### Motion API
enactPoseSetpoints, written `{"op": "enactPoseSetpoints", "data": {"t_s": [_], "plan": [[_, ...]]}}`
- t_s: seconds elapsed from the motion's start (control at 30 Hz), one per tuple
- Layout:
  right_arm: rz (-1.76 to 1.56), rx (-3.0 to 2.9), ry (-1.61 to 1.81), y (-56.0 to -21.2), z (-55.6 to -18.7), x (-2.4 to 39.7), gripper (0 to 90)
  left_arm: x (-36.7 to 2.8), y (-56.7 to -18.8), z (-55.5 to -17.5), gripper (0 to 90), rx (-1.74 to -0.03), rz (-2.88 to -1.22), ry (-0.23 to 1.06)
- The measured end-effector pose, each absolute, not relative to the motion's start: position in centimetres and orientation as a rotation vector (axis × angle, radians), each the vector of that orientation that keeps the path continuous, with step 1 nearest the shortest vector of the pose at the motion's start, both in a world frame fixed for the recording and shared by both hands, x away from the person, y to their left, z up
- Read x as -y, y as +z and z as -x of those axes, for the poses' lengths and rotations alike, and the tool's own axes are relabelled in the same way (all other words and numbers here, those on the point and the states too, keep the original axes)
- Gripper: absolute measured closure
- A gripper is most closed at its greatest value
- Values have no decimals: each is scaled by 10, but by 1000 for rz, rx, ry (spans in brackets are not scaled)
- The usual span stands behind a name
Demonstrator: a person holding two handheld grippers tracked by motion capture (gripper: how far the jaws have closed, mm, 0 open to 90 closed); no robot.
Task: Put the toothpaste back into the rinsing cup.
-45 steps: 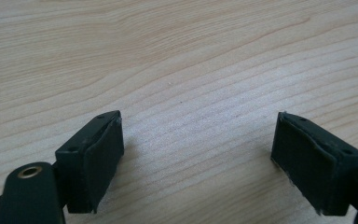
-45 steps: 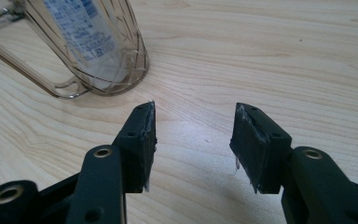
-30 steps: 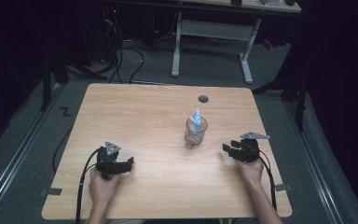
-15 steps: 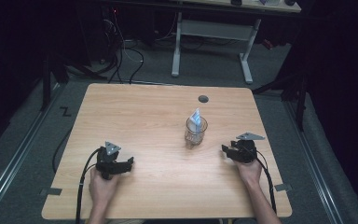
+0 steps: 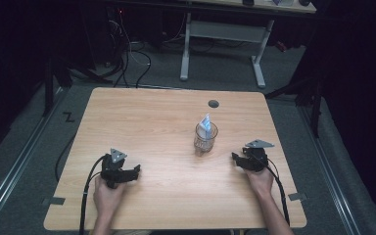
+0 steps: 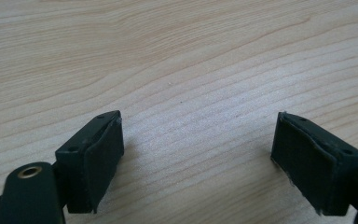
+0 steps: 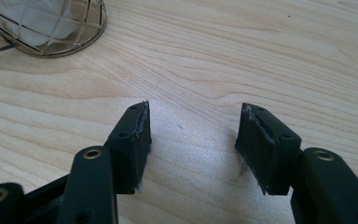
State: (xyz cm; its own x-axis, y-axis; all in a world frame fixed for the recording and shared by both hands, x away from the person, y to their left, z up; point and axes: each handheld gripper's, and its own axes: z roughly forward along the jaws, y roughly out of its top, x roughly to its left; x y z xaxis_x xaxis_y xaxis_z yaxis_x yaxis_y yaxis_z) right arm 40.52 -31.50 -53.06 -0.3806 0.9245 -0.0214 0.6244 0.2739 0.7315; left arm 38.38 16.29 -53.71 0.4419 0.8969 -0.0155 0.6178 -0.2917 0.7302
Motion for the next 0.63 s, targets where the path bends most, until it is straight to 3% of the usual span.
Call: {"op": "enactPoseSetpoints", "data": {"t_s": [0.63], "plan": [[-1400, -2101, 893, -531, -405, 314, 412, -163, -537, -384, 168, -1268, -2021, 531]]}}
